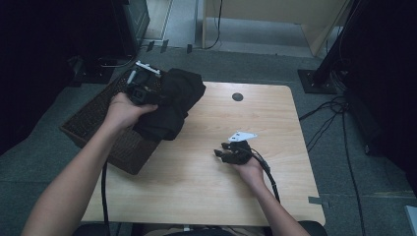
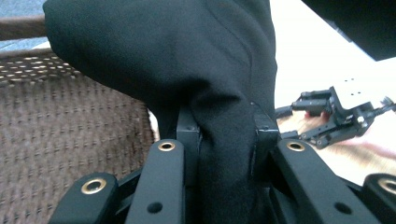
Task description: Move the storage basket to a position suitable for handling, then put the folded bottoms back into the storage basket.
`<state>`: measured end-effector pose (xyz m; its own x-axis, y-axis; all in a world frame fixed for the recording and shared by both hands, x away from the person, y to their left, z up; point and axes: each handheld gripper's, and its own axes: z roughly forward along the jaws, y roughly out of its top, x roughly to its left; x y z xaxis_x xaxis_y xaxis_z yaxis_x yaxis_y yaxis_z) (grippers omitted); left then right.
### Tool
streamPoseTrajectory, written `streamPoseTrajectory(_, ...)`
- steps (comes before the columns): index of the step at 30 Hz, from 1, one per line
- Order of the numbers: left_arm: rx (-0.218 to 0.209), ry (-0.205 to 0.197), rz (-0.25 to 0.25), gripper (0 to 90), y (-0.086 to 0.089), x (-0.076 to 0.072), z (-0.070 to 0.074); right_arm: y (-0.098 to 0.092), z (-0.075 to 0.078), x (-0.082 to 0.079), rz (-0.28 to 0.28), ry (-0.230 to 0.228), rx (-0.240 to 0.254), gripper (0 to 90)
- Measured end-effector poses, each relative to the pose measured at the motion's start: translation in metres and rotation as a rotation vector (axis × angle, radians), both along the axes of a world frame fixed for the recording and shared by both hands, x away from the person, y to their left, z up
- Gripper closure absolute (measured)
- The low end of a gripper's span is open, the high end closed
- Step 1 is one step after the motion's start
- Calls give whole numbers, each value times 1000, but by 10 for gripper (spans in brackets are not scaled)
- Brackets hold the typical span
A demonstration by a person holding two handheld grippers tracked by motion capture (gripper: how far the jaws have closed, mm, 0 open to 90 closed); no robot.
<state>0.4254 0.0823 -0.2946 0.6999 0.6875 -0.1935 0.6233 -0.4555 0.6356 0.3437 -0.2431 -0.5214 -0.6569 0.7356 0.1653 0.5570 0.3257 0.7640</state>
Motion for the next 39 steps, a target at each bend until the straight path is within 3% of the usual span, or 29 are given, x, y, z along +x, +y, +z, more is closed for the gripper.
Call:
streamPoseTrajectory(7,10,-20,56,726,28,11,14,1,0,0,-1,-5,-2,526)
streamPoseTrajectory(13,19,-22,101,726,53,20,12,1,-1,0,0,-12,-2,526)
streamPoseTrajectory(16,36,-23,127,726,63,25,5,1,-1,0,1,-12,-3,526)
streamPoseTrajectory(22,22,6,153,726,77,33,-13,2,-1,0,0,-12,-3,527)
streamPoseTrajectory(30,23,51,179,725,83,43,-41,2,-1,0,0,-15,-10,525)
streamPoseTrajectory(39,0,104,167,724,80,52,-69,2,-1,0,-2,-13,-8,526)
